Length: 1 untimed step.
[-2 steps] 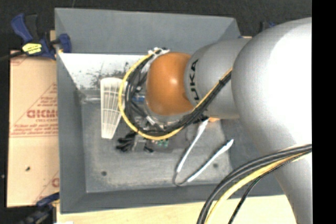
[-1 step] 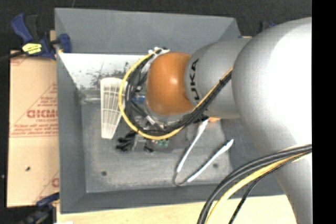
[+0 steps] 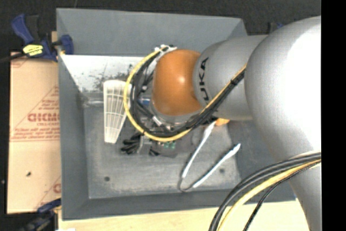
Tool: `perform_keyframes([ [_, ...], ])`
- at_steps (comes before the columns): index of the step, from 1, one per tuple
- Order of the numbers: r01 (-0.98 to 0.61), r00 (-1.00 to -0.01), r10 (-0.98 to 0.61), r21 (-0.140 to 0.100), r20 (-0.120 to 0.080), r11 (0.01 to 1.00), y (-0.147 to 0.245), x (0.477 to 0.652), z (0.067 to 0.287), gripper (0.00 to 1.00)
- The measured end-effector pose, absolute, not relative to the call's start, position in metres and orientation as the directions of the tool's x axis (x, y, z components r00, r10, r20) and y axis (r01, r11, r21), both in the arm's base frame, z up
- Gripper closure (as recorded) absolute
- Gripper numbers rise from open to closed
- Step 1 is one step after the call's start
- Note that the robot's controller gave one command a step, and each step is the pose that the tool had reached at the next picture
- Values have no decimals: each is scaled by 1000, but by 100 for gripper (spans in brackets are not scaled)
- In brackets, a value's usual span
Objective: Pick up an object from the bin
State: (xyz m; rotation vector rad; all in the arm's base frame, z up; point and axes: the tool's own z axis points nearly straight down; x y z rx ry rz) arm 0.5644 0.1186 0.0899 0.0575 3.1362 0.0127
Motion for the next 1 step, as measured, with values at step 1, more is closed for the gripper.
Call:
perform_keyframes([
  [1,37,-999,37,7,2,999,118,563,118,100],
])
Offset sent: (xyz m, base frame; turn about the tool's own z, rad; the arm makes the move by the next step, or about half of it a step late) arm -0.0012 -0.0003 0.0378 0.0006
